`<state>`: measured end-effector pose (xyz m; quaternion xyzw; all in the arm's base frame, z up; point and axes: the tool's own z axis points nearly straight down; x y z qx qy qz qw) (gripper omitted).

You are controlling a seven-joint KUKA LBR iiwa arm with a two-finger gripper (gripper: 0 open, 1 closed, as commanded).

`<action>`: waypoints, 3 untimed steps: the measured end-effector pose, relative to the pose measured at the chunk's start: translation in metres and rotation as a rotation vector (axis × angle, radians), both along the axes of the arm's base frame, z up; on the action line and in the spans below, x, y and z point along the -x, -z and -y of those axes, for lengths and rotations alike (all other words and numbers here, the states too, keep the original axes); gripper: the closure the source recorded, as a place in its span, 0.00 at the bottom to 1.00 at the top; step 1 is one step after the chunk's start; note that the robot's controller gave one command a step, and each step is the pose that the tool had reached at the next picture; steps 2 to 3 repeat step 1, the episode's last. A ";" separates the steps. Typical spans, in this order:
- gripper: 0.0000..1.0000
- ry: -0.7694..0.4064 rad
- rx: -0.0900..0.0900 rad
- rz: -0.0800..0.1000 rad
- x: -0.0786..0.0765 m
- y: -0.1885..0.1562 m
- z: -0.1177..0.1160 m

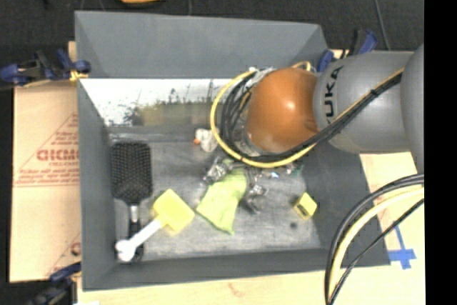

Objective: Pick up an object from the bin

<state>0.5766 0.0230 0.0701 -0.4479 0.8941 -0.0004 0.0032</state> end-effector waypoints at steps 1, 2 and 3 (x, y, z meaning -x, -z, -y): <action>1.00 -0.263 0.005 -0.005 -0.012 -0.004 -0.001; 1.00 -0.263 0.005 -0.005 -0.012 -0.004 -0.001; 1.00 -0.263 0.005 -0.005 -0.012 -0.004 -0.001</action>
Offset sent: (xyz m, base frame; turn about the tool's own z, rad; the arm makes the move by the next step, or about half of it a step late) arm 0.0000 0.0000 0.0000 0.0000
